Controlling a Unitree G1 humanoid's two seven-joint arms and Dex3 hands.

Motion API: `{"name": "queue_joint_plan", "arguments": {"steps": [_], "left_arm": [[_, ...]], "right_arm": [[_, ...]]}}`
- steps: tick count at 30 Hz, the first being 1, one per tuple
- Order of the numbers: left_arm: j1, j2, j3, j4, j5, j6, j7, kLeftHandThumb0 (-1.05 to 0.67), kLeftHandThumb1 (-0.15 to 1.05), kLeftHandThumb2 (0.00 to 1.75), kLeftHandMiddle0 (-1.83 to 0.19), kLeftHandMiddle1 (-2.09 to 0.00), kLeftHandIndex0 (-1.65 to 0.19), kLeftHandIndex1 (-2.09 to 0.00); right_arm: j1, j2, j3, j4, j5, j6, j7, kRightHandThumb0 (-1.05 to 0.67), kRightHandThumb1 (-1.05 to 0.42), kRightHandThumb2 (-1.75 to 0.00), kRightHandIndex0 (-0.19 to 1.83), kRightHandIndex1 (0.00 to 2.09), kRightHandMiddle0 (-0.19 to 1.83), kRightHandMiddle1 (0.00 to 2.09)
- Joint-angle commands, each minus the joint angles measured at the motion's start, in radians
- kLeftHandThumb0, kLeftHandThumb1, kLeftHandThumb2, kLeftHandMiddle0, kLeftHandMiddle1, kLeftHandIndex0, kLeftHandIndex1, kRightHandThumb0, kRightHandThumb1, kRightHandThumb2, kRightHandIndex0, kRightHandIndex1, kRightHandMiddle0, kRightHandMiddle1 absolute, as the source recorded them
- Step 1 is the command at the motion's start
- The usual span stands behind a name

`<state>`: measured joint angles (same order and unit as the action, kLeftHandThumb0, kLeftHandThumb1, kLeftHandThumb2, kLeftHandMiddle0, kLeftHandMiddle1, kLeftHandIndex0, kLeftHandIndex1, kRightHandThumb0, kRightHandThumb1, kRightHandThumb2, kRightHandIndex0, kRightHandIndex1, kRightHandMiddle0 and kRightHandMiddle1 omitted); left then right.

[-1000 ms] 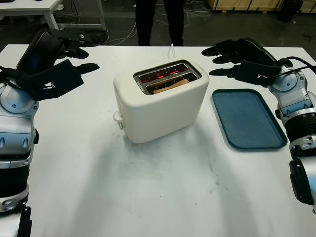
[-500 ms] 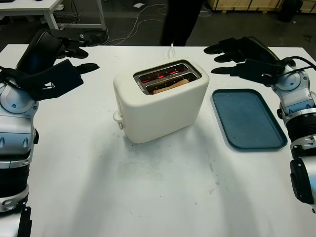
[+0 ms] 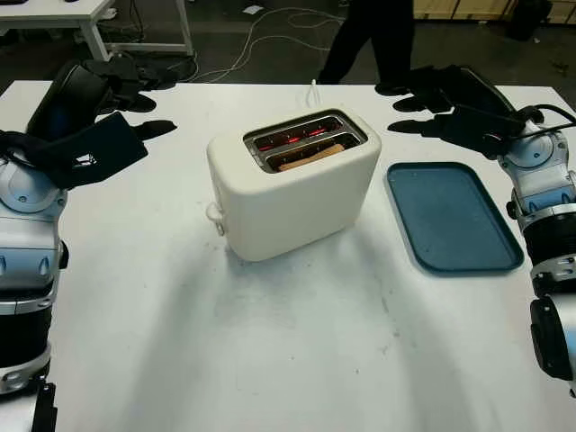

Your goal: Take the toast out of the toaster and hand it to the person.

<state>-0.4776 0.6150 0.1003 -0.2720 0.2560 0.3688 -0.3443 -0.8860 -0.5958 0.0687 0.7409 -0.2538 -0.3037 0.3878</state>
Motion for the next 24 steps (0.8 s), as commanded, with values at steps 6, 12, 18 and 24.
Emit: {"name": "queue_joint_plan", "arguments": {"steps": [6, 12, 18, 24], "left_arm": [[0.016, -0.012, 0.016, -0.03, -0.007, 0.038, 0.015, -0.41, 0.92, 0.01, -0.58, -0.41, -0.72, 0.0], [0.026, -0.007, 0.021, -0.054, -0.012, 0.06, 0.006, -0.38, 0.92, 0.03, -0.57, -0.41, -0.7, 0.0], [0.025, -0.007, 0.018, -0.045, -0.009, 0.056, 0.008, -0.39, 0.92, 0.03, -0.57, -0.41, -0.7, 0.0], [0.031, -0.015, 0.018, -0.04, -0.012, 0.038, 0.015, -0.41, 0.92, 0.04, -0.58, -0.41, -0.7, 0.0]], "right_arm": [[0.059, -0.015, -0.032, -0.071, 0.021, 0.058, -0.004, -0.35, -0.92, -0.02, 0.7, 0.0, 0.66, 0.0], [0.104, -0.018, -0.049, -0.136, 0.035, 0.098, 0.003, -0.32, -0.92, -0.05, 0.69, 0.0, 0.65, 0.0], [0.121, -0.02, -0.045, -0.154, 0.033, 0.108, 0.002, -0.34, -0.92, -0.05, 0.72, 0.01, 0.67, 0.01], [0.13, -0.02, -0.043, -0.182, 0.034, 0.123, 0.004, -0.28, -0.92, -0.03, 0.73, 0.01, 0.67, 0.01]]}}
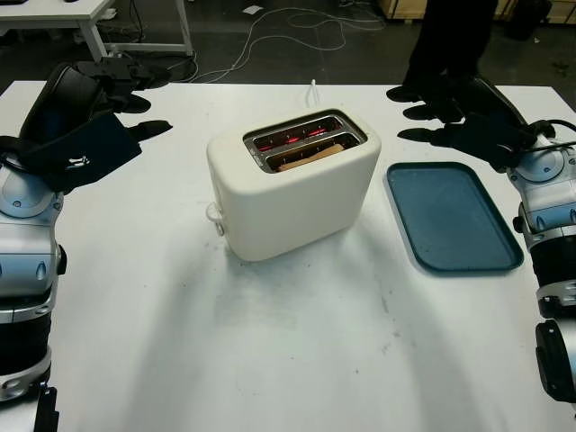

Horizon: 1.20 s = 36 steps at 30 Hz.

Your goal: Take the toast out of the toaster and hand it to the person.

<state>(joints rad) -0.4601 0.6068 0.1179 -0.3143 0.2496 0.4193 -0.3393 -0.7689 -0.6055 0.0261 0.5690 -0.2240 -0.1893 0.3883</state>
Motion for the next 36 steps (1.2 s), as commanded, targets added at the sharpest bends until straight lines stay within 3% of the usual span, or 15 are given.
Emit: {"name": "queue_joint_plan", "arguments": {"steps": [1, 16, 36], "left_arm": [[0.015, -0.007, 0.001, 0.001, -0.006, -0.012, 0.01, -0.41, 0.92, 0.04, -0.58, -0.41, -0.7, 0.0], [0.013, 0.004, -0.007, 0.0, -0.006, -0.021, 0.005, -0.37, 0.92, 0.04, -0.57, -0.41, -0.7, 0.0], [0.014, -0.011, -0.01, 0.033, -0.016, -0.058, 0.014, -0.36, 0.92, 0.04, -0.57, -0.44, -0.71, -0.01]], "right_arm": [[0.013, -0.009, -0.001, -0.008, 0.006, 0.008, 0.005, -0.28, -0.92, -0.03, 0.73, 0.01, 0.67, 0.01], [0.014, -0.005, 0.01, -0.049, -0.006, 0.084, 0.006, -0.24, -0.92, -0.02, 0.7, 0.0, 0.66, 0.0], [0.021, -0.008, 0.011, -0.063, 0.002, 0.073, 0.01, -0.23, -0.92, -0.02, 0.73, 0.01, 0.67, 0.01]]}}
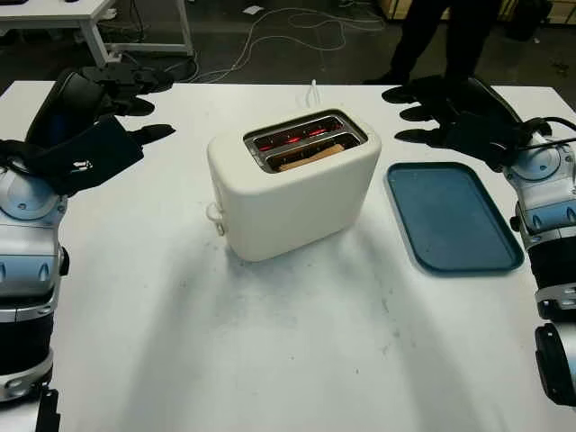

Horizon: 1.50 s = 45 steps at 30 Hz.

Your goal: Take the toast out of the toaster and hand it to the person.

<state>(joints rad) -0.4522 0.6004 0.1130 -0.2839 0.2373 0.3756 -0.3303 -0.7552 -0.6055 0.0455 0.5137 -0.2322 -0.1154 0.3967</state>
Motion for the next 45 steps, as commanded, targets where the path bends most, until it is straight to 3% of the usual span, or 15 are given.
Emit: {"name": "queue_joint_plan", "arguments": {"steps": [1, 5, 12, 30, 45], "left_arm": [[0.006, -0.006, -0.004, 0.005, -0.007, -0.018, 0.006, -0.36, 0.92, 0.04, -0.57, -0.44, -0.71, -0.01], [0.004, -0.007, -0.001, 0.006, -0.01, -0.021, 0.007, -0.37, 0.92, 0.04, -0.57, -0.46, -0.72, -0.01], [0.001, -0.008, 0.002, 0.001, -0.016, -0.009, 0.006, -0.36, 0.92, 0.03, -0.55, -0.47, -0.71, -0.01], [-0.002, -0.007, -0.003, 0.006, -0.007, -0.015, 0.014, -0.37, 0.92, 0.02, -0.55, -0.5, -0.72, -0.01], [0.005, -0.016, 0.004, -0.003, -0.009, -0.006, 0.013, -0.36, 0.92, 0.03, -0.53, -0.52, -0.71, -0.01]], "right_arm": [[0.008, -0.007, -0.01, -0.007, 0.013, -0.004, 0.002, -0.23, -0.92, -0.02, 0.73, 0.01, 0.67, 0.01], [0.007, -0.003, -0.011, -0.018, 0.021, 0.003, 0.002, -0.2, -0.92, -0.02, 0.73, 0.01, 0.68, 0.01], [0.009, -0.007, -0.003, -0.037, 0.006, 0.003, -0.006, -0.28, -0.92, -0.01, 0.76, 0.02, 0.7, 0.01], [0.026, -0.006, -0.011, -0.063, 0.017, 0.014, -0.003, -0.17, -0.92, -0.01, 0.74, 0.0, 0.68, 0.0], [0.032, -0.014, 0.002, -0.086, -0.008, 0.035, -0.001, -0.22, -0.92, -0.02, 0.73, 0.0, 0.68, 0.0]]}}
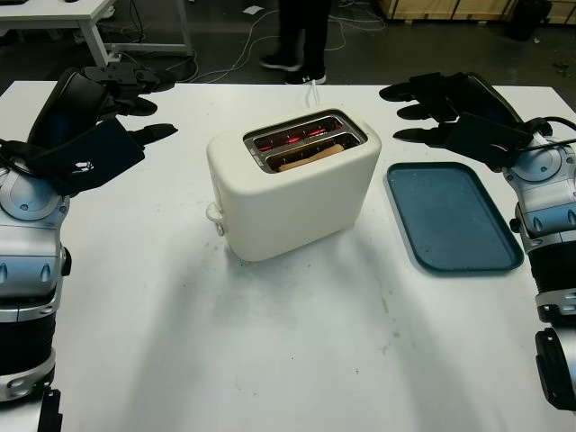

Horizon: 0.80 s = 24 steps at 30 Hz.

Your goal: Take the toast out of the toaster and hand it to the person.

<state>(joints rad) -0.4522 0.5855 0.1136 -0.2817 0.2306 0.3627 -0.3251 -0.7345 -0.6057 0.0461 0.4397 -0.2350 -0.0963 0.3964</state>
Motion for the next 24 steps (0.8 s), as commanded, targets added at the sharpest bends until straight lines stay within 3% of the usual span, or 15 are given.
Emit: {"name": "queue_joint_plan", "arguments": {"steps": [1, 12, 24], "left_arm": [[0.007, -0.001, 0.004, -0.006, -0.002, 0.009, 0.008, -0.36, 0.92, 0.03, -0.53, -0.52, -0.71, -0.01], [0.025, 0.0, 0.005, 0.003, -0.002, 0.007, 0.002, -0.38, 0.92, 0.07, -0.51, -0.53, -0.7, 0.0], [0.038, -0.012, 0.001, 0.038, -0.006, -0.057, 0.017, -0.44, 0.92, 0.08, -0.52, -0.58, -0.72, -0.01]], "right_arm": [[0.011, -0.012, -0.001, -0.013, -0.003, 0.018, 0.002, -0.23, -0.92, -0.02, 0.73, 0.0, 0.67, 0.0], [0.018, 0.001, -0.002, -0.059, 0.007, 0.084, 0.022, -0.21, -0.92, -0.03, 0.72, 0.0, 0.65, 0.0], [0.028, 0.004, -0.008, -0.083, 0.028, 0.112, 0.031, -0.19, -0.92, -0.04, 0.71, 0.0, 0.65, 0.0]]}}
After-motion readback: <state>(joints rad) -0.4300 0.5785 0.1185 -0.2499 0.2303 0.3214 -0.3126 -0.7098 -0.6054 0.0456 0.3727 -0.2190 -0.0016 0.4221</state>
